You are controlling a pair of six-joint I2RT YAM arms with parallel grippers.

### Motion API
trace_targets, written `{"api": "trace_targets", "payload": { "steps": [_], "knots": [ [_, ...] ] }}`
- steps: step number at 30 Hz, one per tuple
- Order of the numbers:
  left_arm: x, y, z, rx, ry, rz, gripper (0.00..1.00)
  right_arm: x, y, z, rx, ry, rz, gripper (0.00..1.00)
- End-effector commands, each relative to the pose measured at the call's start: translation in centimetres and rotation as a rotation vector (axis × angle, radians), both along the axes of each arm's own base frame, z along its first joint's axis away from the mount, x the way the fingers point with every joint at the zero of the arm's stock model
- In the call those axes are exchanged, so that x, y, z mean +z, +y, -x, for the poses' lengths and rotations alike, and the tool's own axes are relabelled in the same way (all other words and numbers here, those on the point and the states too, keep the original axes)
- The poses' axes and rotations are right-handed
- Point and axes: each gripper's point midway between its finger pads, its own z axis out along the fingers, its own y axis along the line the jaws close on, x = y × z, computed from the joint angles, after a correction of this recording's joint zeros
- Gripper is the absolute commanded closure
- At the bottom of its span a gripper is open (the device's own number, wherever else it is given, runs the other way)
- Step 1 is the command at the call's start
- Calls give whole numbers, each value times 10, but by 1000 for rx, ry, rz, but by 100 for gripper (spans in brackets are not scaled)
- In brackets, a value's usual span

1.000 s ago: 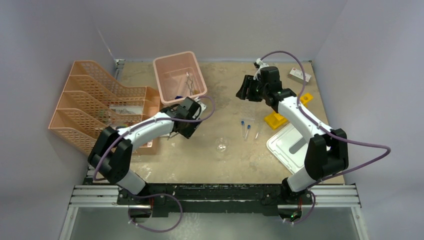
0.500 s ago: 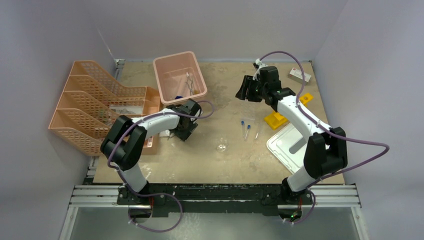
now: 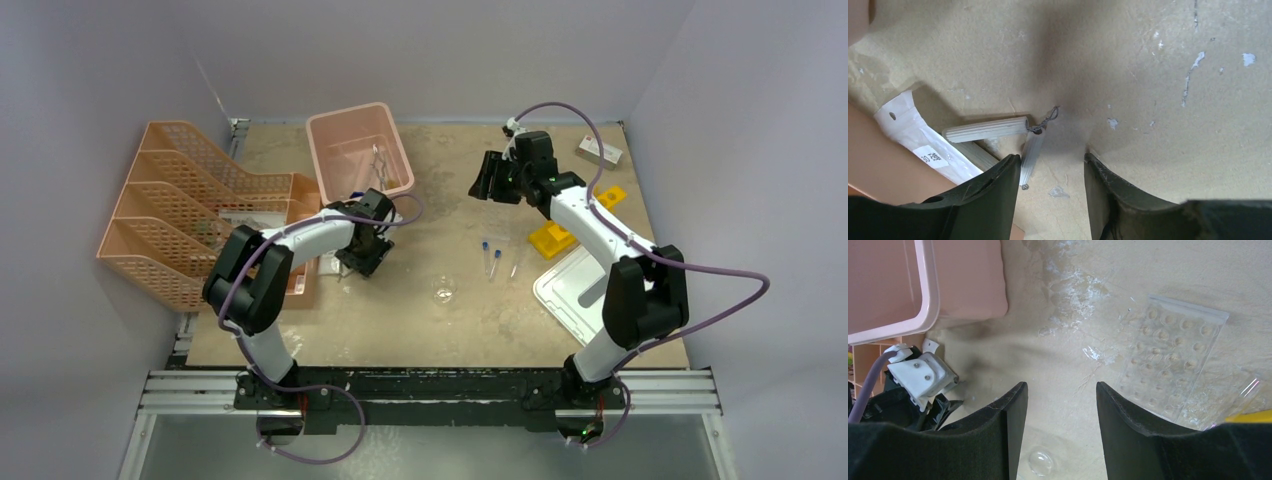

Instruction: Organize the chemistry lab equipment

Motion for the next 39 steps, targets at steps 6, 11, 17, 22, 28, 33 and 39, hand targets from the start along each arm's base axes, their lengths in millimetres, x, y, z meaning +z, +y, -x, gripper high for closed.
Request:
{"api": "trace_targets", "payload": {
  "steps": [6, 11, 17, 22, 28, 33, 39],
  "knots": [
    [7, -36, 15, -52, 79, 172, 66, 19, 5, -11, 10, -53, -23, 45],
    [2, -39, 18, -58, 97, 166, 72, 16, 3, -6, 13, -43, -19, 45],
    [-10, -31, 15, -48, 95, 93, 63, 16, 0, 0, 8, -45, -16, 45],
    [-18, -32, 14, -49, 107, 86, 78, 19, -5, 0, -12, -63, -2, 45],
    [10, -48, 3, -69, 70, 139, 100, 27, -14, -2, -49, -104, 26, 45],
    [57, -90, -8, -103, 41, 337, 100, 25, -18, -4, -73, -102, 33, 45],
    [121, -134, -15, -175, -15, 570, 100, 23, -24, -3, -105, -98, 38, 45]
  ]
}}
